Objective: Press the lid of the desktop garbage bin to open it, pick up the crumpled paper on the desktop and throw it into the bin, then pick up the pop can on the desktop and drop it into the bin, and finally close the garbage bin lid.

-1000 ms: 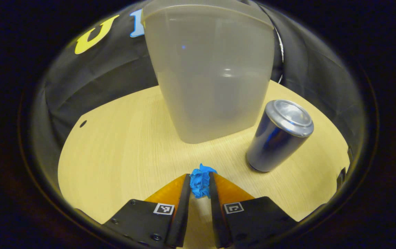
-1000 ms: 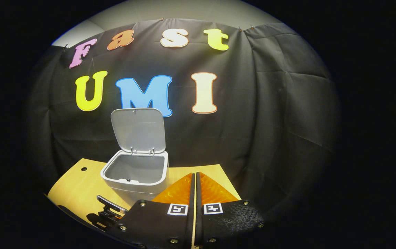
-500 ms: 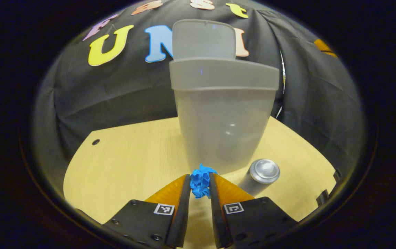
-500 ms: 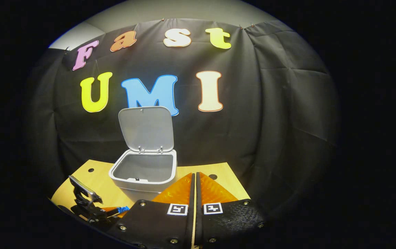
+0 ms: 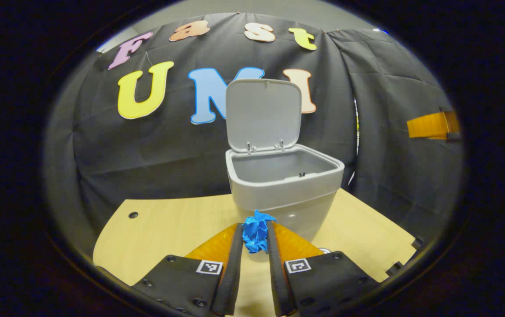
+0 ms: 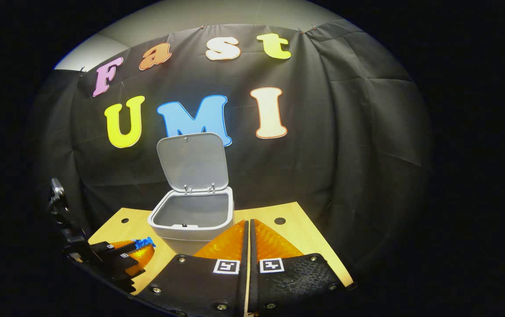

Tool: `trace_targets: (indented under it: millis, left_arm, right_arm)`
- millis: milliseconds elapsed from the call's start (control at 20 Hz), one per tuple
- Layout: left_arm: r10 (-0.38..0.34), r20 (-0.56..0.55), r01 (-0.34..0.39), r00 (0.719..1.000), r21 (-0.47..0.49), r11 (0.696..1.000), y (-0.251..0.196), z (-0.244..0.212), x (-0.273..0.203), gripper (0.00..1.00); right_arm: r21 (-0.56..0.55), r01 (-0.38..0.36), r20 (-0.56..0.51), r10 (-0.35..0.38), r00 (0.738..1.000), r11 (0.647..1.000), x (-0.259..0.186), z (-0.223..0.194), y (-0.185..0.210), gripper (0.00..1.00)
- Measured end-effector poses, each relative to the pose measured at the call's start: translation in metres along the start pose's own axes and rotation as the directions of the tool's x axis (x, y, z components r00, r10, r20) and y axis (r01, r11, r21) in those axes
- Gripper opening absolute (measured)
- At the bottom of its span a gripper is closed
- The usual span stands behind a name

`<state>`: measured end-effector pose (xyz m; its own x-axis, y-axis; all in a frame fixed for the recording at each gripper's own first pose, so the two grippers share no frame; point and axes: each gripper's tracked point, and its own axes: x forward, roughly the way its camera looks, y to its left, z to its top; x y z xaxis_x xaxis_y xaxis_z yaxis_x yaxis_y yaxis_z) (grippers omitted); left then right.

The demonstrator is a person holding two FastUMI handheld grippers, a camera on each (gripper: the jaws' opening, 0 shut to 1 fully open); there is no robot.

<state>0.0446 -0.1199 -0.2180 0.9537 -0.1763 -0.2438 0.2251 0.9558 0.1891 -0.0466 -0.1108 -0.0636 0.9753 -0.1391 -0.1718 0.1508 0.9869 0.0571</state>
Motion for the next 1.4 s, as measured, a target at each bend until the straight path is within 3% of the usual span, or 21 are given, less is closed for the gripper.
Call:
trace_targets:
  millis: [350,550,1000,1350,1400]
  left_arm:
    - [-0.021,0.120,0.023,0.993,-0.019,1.000,0.001,0.084,0.015,0.40]
    - [-0.035,0.166,0.031,0.985,0.025,0.999,-0.006,0.119,0.041,0.38]
    - [-0.060,0.185,0.045,0.981,0.085,0.995,-0.023,0.138,0.089,0.37]
    - [-0.052,0.178,0.040,0.983,0.074,0.996,-0.025,0.137,0.100,0.96]
    - [-0.049,0.181,0.036,0.982,0.076,0.996,-0.025,0.137,0.099,0.96]
  right_arm:
    - [0.040,0.035,-0.006,-0.035,0.999,0.999,-0.010,-0.010,-0.019,0.03]
    - [0.072,0.084,-0.019,-0.083,0.996,0.994,-0.020,-0.020,-0.041,0.03]
    - [0.125,0.244,-0.060,-0.238,0.969,0.962,-0.054,-0.041,-0.102,0.03]
    - [0.145,0.300,-0.096,-0.288,0.953,0.943,-0.069,-0.060,-0.116,0.03]
    - [0.145,0.300,-0.097,-0.289,0.953,0.943,-0.070,-0.060,-0.115,0.03]
